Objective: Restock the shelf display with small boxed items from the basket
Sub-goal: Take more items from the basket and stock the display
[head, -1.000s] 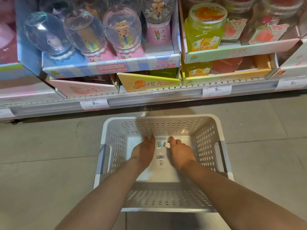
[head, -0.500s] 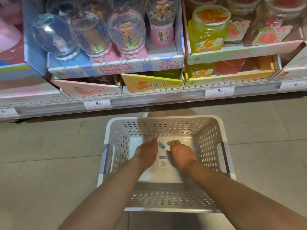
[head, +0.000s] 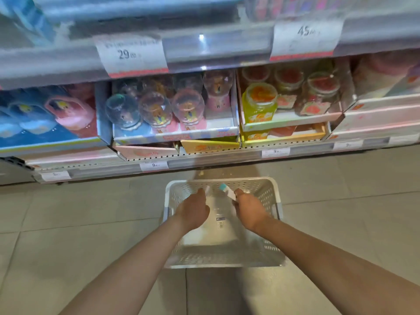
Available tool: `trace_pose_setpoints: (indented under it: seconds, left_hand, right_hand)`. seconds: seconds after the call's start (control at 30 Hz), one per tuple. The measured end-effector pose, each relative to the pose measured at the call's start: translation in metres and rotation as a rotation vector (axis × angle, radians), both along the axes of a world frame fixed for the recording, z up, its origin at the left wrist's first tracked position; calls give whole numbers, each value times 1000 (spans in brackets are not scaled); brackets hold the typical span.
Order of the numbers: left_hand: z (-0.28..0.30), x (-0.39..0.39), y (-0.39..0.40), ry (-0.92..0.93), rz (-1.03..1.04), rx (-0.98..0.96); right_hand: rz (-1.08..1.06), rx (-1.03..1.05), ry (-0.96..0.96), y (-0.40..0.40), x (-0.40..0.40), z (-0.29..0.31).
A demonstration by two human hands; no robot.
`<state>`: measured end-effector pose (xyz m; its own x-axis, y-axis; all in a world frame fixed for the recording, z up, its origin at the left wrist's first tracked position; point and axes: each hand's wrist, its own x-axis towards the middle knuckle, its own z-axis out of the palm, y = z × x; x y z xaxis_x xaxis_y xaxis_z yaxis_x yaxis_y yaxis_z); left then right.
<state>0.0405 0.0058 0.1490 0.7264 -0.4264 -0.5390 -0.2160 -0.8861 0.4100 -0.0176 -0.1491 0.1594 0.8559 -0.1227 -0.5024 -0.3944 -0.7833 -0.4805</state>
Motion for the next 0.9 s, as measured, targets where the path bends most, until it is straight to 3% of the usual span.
trace_pose_setpoints:
  seconds: [0.3, 0.53, 0.9]
  left_hand:
    - [191, -11, -1, -64, -21, -28]
    - [352, -24, 11, 16, -17, -44]
    - [607, -45, 27, -13, -38, -212]
  right_hand:
    - [-1, 18, -62, 1, -14, 177]
    - [-12, 18, -103, 3, -34, 330]
    - [-22, 268, -298, 18, -57, 572]
